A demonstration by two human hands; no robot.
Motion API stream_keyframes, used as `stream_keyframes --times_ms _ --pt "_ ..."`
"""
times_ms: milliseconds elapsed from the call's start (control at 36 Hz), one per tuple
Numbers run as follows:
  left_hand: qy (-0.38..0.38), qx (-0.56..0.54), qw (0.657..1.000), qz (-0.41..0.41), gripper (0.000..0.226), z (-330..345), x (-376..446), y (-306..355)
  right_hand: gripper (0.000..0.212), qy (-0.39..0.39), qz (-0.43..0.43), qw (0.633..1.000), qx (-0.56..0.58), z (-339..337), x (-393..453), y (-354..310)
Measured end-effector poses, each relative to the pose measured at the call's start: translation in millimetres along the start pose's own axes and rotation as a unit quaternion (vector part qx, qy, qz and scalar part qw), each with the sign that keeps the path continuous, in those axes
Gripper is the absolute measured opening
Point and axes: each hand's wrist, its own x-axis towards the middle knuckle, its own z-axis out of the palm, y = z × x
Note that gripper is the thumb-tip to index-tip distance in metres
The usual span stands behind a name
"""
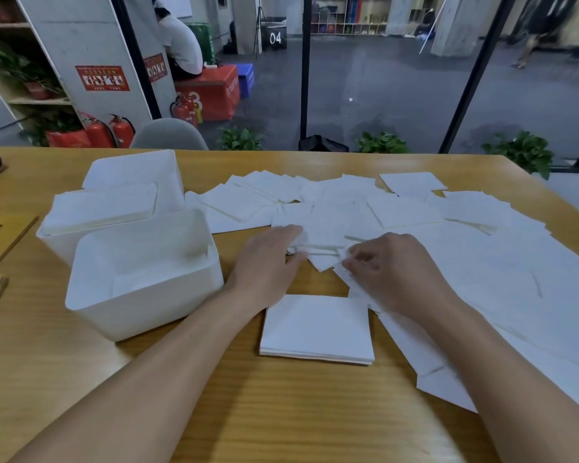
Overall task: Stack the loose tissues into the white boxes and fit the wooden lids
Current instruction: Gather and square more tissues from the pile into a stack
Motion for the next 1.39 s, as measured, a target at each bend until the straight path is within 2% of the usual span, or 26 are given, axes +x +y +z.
stream_keyframes --times_ms 83,139,194,306,361,444,500,722,806,861,944,1028,1083,1194,1222,1278,1333,1389 --pt "0.023 0.057 0.998 0.014 0.022 -3.2 -2.3 -5.5 0.03 0.016 0.0 1.0 0.019 1.8 -1.3 -2.5" --pt "0.047 0.079 0.996 0.012 0.018 -5.8 -3.4 -8.6 0.022 0.02 0.003 0.999 0.036 2.8 -2.0 -4.2" --pt "0.056 0.06 0.997 0.006 0.018 -7.6 -3.5 -9.9 0.014 0.02 0.01 0.999 0.048 3.7 -2.3 -4.0" --pt "0.049 0.0 0.999 -0.009 0.034 -9.1 -4.7 -11.3 0.01 0.026 0.025 0.995 0.093 6.6 -3.0 0.1" --pt "0.048 -0.004 0.999 -0.004 0.034 -9.0 -5.2 -13.0 0.018 0.029 0.023 0.992 0.122 8.8 -1.9 -0.6" --pt "0.048 -0.005 0.999 -0.002 0.028 -8.0 -3.9 -13.5 0.043 0.024 0.017 0.992 0.121 13.0 4.7 -7.7" --pt "0.048 -0.008 0.999 -0.003 0.027 -7.5 -3.3 -13.0 0.046 0.036 0.018 0.991 0.129 17.2 9.7 -15.1" --pt "0.044 -0.018 0.999 0.004 0.027 -8.2 -5.3 -13.4 0.017 0.072 0.06 0.971 0.222 19.2 14.7 -22.4" --pt "0.067 -0.063 0.996 0.001 0.041 -10.8 -5.9 -10.9 0.007 0.092 0.029 0.952 0.291 6.2 10.0 -24.0" --pt "0.078 -0.087 0.993 0.005 0.053 -13.3 -7.6 -10.7 0.011 0.114 -0.014 0.945 0.305 -2.9 4.9 -23.6" --pt "0.06 -0.124 0.99 0.01 0.069 -12.2 -9.5 -9.8 0.019 0.115 -0.06 0.934 0.331 -9.9 -3.8 -21.6" --pt "0.026 -0.194 0.981 -0.007 0.075 -9.7 -10.9 -8.3 0.021 0.097 -0.085 0.92 0.37 -11.6 -8.1 -19.6" --pt "0.013 -0.231 0.973 -0.014 0.065 -10.6 -12.1 -7.4 0.023 0.095 -0.094 0.91 0.393 -12.9 -8.4 -20.7" --pt "0.072 -0.266 0.96 0.051 0.016 -15.6 -13.4 -5.1 0.015 0.079 -0.067 0.908 0.406 -18.3 -8.6 -21.6" --pt "0.09 -0.269 0.957 0.061 0.012 -17.9 -14.1 -4.4 0.018 0.066 -0.051 0.909 0.408 -20.8 -8.9 -21.5" --pt "0.098 -0.277 0.953 0.075 0.015 -24.6 -15.5 -2.6 0.04 0.038 -0.012 0.908 0.417 -27.1 -9.8 -22.7" --pt "0.067 -0.289 0.95 0.097 0.016 -31.7 -17.9 -0.3 0.057 -0.001 0.01 0.91 0.415 -34.3 -12.0 -25.7" --pt "0.015 -0.302 0.947 0.112 0.015 -37.6 -20.2 2.9 0.058 -0.043 -0.002 0.916 0.398 -38.5 -15.1 -27.8"
